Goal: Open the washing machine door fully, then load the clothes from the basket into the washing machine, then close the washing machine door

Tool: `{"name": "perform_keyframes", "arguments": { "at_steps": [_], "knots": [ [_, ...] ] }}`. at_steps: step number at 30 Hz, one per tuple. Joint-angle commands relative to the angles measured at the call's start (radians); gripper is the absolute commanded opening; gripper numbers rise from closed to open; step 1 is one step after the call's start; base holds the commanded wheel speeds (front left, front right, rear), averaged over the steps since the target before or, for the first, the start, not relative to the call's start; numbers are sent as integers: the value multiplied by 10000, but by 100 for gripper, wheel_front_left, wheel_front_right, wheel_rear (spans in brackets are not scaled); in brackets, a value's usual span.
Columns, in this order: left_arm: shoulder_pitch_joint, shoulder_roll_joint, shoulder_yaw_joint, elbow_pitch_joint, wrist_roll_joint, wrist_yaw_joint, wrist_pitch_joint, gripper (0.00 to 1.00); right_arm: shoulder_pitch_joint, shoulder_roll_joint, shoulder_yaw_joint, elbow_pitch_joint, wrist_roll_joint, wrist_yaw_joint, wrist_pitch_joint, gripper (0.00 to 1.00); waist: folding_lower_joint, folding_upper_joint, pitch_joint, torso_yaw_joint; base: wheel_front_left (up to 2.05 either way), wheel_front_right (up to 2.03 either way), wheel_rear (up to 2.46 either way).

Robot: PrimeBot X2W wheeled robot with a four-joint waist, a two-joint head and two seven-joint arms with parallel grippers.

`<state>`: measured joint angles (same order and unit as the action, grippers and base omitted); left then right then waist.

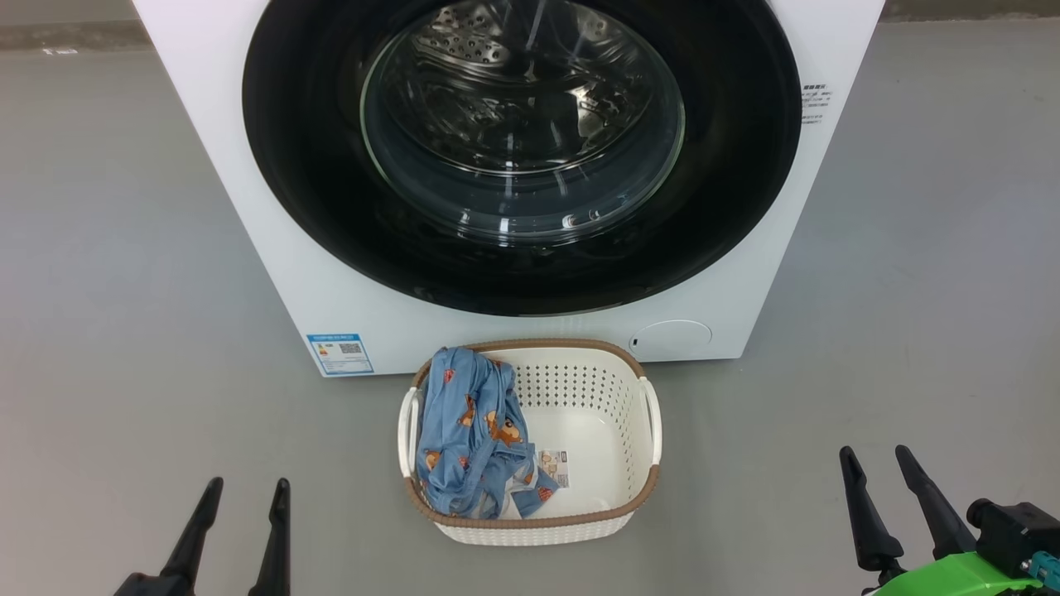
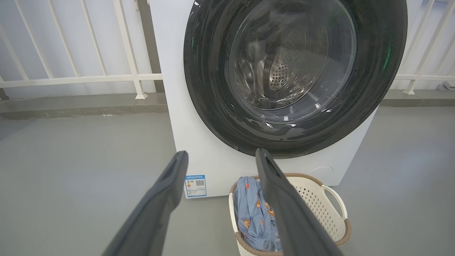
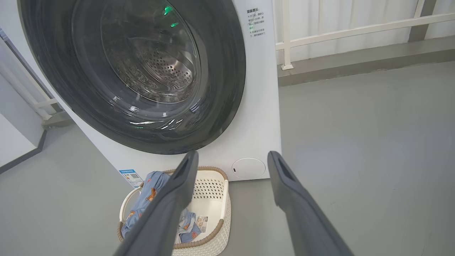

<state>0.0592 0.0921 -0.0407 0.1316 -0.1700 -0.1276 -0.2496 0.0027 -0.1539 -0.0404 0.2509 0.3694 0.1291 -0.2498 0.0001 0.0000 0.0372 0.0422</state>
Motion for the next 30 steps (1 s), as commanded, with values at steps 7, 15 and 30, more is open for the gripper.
{"name": "perform_keyframes", "arguments": {
  "at_steps": [7,15,30],
  "knots": [
    [-133,156,416,-144,108,-31,-122,100,-28,-166,224,-272,-37,16,-120,100,-1,0,-36,-20,0,0,0],
    [-181,134,511,-217,360,-31,-122,100,-51,-140,210,-327,-71,16,-120,100,-1,0,14,18,29,29,-59],
    [-288,134,532,-152,342,-31,-122,100,-154,-134,250,-322,-60,16,-120,100,-1,0,148,15,110,110,-220]
  ]
}}
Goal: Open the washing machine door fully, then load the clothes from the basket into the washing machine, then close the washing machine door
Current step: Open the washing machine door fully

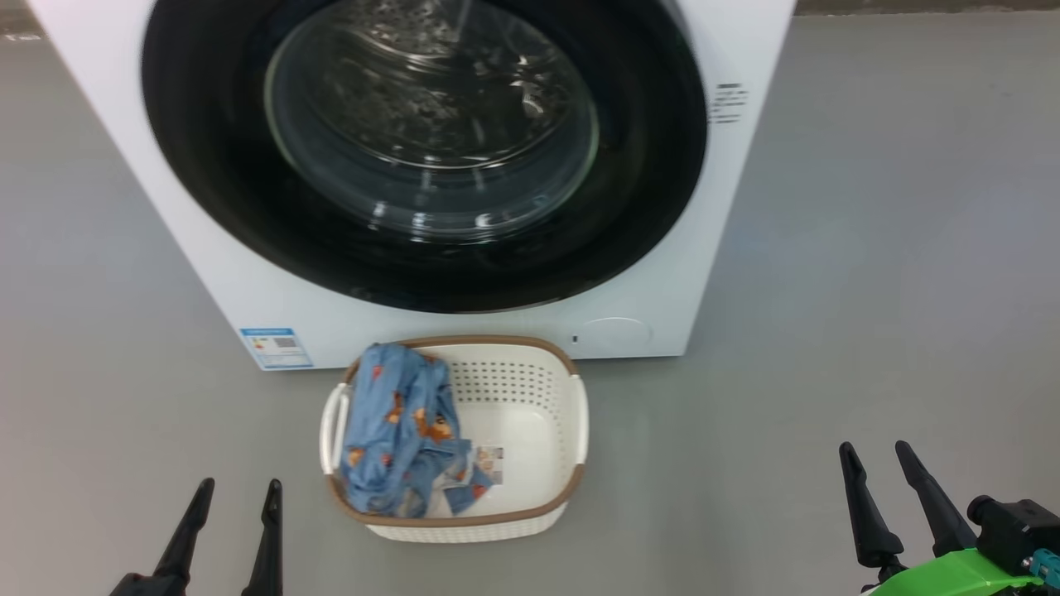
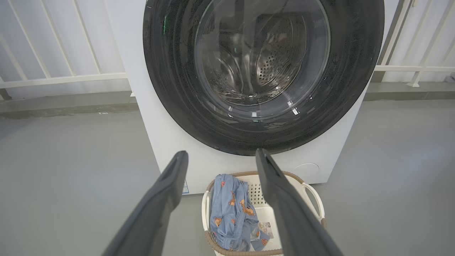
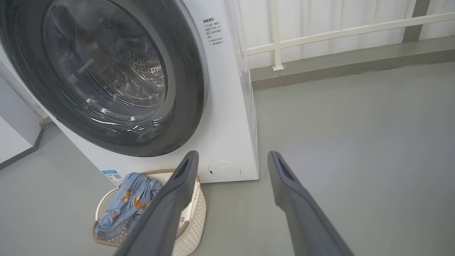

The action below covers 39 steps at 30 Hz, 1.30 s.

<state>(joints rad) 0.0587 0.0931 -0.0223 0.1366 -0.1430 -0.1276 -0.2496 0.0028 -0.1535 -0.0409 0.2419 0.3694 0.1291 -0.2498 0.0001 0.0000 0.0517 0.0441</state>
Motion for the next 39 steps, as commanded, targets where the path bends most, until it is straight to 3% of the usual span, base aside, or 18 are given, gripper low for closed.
{"name": "perform_keyframes", "arguments": {
  "at_steps": [1,16,28,29,30,31,32,39],
  "knots": [
    [-290,125,351,-190,66,-31,-122,100,-158,-135,257,-230,-62,16,-120,100,0,0,3,-6,123,123,-246],
    [-316,81,410,-340,-347,-31,-122,100,-185,-93,244,-237,-65,16,-120,100,0,0,22,-16,110,110,-220],
    [-212,9,225,-317,-367,-31,-122,100,-176,-27,230,-272,46,16,-120,100,0,0,-64,-5,24,24,-49],
    [-225,5,215,-322,-374,-31,-122,100,-189,-20,228,-286,92,16,-120,80,0,0,-53,2,0,0,0],
    [-238,2,206,-325,-383,-31,-122,100,-206,-15,226,-299,129,16,-120,47,0,0,-47,7,0,0,0],
    [-250,-1,198,-330,-394,-31,-122,100,-234,4,231,-322,203,16,-120,35,0,0,-35,11,0,0,0],
    [-260,-4,192,-336,-402,-31,-122,100,-269,13,242,-331,270,16,-120,0,0,0,-28,13,0,0,0],
    [-462,-28,164,-346,-463,-31,-122,100,-878,133,292,-469,589,16,-120,0,0,0,262,65,0,0,0]
  ]
}}
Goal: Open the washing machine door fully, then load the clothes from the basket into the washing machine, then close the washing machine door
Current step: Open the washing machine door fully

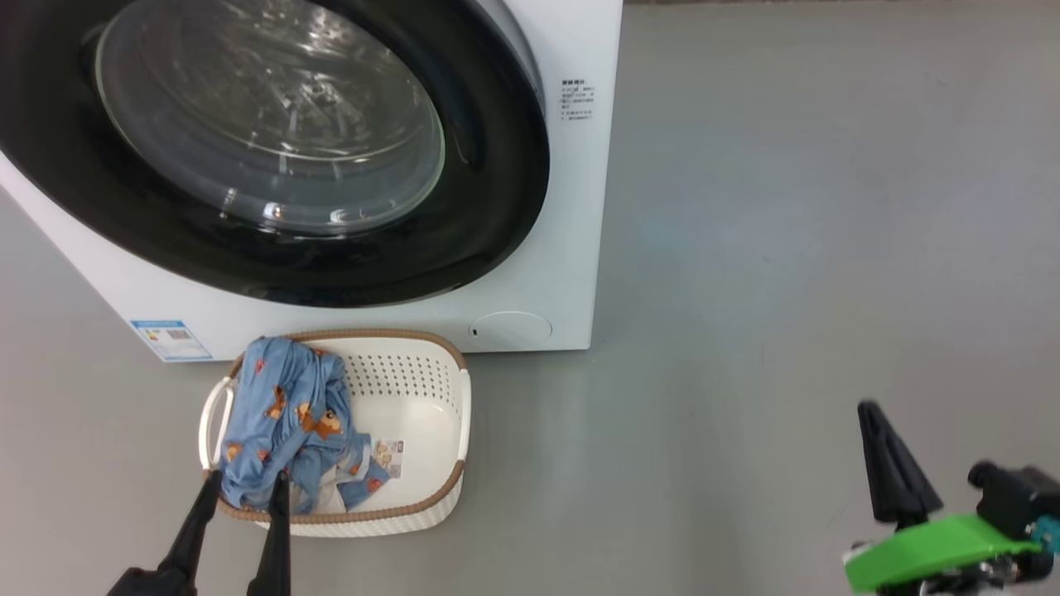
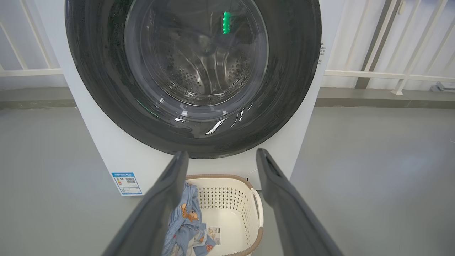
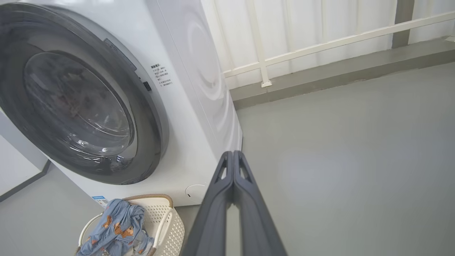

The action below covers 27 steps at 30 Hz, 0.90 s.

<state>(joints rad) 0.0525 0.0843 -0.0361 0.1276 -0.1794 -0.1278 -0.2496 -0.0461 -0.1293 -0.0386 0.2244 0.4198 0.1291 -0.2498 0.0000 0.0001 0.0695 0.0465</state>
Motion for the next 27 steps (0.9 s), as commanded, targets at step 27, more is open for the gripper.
{"name": "perform_keyframes", "arguments": {
  "at_steps": [27],
  "knots": [
    [-996,-8,-266,-307,-281,-29,-122,100,-4703,-368,532,415,4208,16,-120,0,0,-1,852,1068,0,0,0]
  ]
}}
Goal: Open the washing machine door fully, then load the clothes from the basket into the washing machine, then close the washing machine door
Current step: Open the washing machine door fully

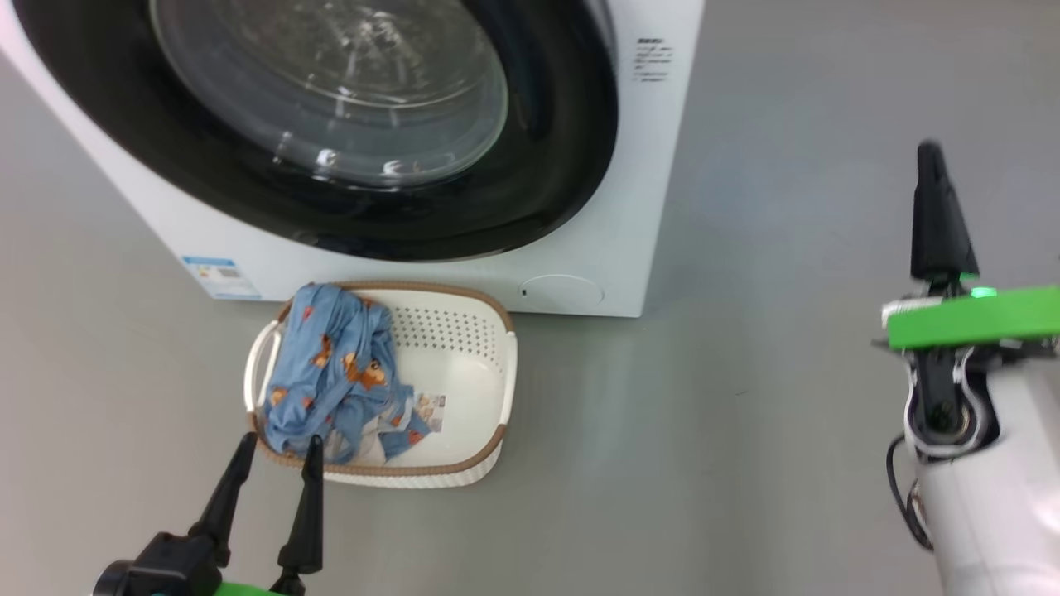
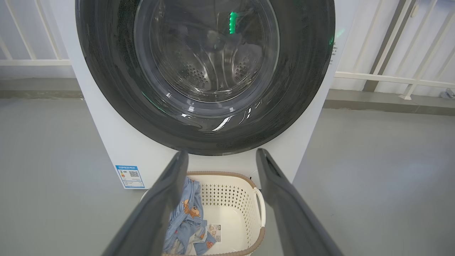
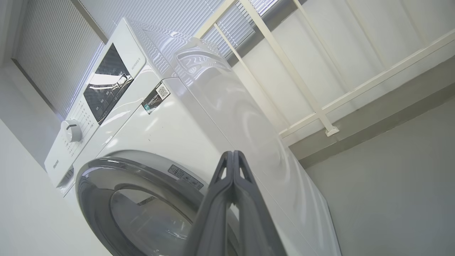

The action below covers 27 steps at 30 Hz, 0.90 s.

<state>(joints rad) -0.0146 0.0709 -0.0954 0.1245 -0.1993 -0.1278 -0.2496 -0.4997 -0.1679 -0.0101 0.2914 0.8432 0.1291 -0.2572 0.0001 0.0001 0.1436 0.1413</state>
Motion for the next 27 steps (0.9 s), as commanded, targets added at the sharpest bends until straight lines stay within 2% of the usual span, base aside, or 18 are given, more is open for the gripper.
{"name": "perform_keyframes", "arguments": {
  "at_steps": [1,10,18,23,27],
  "knots": [
    [-354,121,305,-281,-85,-29,-122,100,-339,-31,278,-199,163,16,-46,0,-1,-1,151,184,0,0,0],
    [-720,69,131,-359,-157,-29,-122,100,-1981,-590,809,391,2000,16,-46,0,-1,-1,698,699,0,0,0],
    [-1152,-40,-95,-367,-284,-29,-122,100,-3350,-1376,2070,950,4013,16,55,0,-1,-1,1270,1183,0,0,0],
    [-1362,-91,-224,-347,-356,-29,-122,100,-3973,-1740,2720,1156,5543,16,973,0,-1,-1,1532,1408,0,0,0],
    [-1540,-125,-352,-335,-410,-29,-122,100,-4366,-1951,2765,1428,6745,16,2085,0,-1,-1,1737,1604,0,0,0]
  ]
}}
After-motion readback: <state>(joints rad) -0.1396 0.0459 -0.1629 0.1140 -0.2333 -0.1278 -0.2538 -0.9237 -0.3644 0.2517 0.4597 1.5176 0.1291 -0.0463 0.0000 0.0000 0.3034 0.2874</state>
